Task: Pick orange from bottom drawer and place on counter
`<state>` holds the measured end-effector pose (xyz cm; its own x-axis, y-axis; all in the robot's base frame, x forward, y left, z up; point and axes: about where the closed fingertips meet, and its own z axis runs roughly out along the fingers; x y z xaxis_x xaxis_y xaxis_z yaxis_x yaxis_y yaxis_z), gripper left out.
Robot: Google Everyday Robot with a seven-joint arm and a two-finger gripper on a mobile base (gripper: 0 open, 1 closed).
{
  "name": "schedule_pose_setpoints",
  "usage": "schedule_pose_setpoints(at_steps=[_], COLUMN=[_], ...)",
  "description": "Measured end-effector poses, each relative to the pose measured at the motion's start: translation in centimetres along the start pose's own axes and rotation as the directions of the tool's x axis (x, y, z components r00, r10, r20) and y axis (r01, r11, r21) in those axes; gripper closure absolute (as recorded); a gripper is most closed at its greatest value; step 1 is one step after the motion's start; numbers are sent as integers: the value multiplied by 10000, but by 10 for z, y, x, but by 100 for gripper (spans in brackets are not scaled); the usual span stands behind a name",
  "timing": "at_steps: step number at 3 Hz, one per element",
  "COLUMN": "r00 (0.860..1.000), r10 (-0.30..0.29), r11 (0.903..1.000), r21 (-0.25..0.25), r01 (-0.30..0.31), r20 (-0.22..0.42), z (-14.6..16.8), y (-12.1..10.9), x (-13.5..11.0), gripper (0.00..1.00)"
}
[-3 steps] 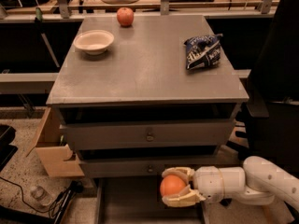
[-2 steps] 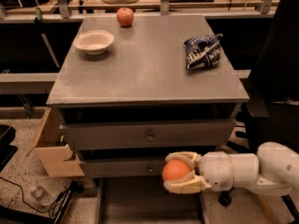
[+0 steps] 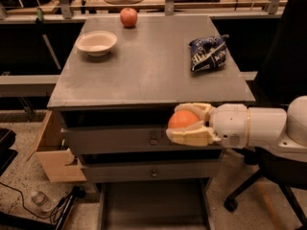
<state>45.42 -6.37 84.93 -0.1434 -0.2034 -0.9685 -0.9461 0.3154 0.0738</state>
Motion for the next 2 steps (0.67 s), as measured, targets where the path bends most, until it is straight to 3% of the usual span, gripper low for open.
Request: schedule_pose_setpoints(at_steps=[1, 2], r00=[9973, 9982], r10=[-461, -488], r11=[9953, 9940], r21=[882, 993], r01=[411, 450], r20=[564, 362], z=[6, 17], y=[-21, -31], x=[-41, -50], gripper=[100, 100])
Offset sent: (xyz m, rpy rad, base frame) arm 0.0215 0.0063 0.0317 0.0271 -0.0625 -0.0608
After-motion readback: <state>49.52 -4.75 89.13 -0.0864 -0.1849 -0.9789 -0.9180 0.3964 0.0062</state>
